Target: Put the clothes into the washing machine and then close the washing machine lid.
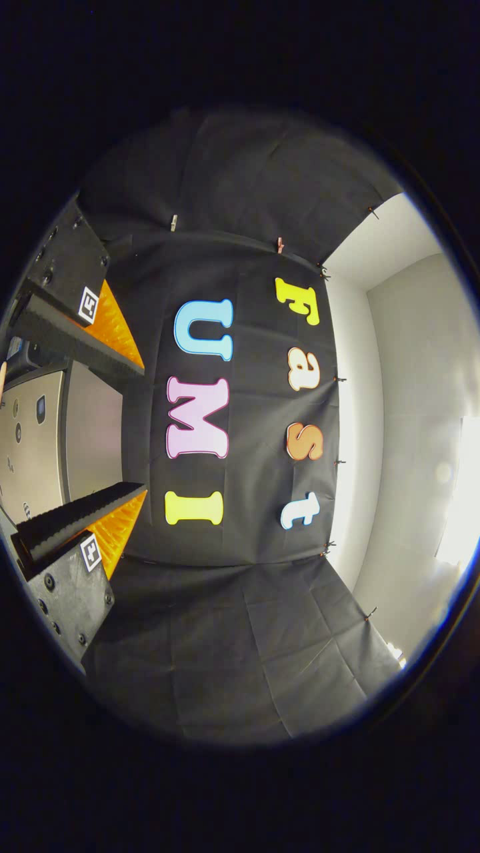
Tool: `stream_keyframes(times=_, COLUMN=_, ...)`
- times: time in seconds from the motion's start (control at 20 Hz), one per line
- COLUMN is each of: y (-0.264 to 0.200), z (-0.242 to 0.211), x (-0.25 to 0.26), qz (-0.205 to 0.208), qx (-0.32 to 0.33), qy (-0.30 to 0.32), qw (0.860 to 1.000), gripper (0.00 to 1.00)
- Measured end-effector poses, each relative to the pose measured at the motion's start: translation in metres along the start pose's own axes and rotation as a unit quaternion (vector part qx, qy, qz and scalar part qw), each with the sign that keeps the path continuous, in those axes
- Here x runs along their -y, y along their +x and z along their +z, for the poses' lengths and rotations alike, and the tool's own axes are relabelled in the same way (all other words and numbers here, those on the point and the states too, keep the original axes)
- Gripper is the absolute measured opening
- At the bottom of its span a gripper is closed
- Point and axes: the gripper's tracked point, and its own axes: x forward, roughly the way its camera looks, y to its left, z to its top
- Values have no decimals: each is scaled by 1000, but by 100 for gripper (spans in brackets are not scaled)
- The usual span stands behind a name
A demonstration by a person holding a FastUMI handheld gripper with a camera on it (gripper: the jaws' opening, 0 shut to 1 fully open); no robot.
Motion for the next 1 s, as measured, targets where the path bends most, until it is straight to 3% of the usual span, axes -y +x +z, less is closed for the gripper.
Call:
stream_keyframes(times=0.35, y=-1, z=1, x=-6, qz=-2, qx=1, qy=-28, qw=1000, gripper=98)
stream_keyframes(times=1.0, y=3, z=-4, x=2, qz=-18, qx=-11, qy=-19, qw=1000, gripper=98)
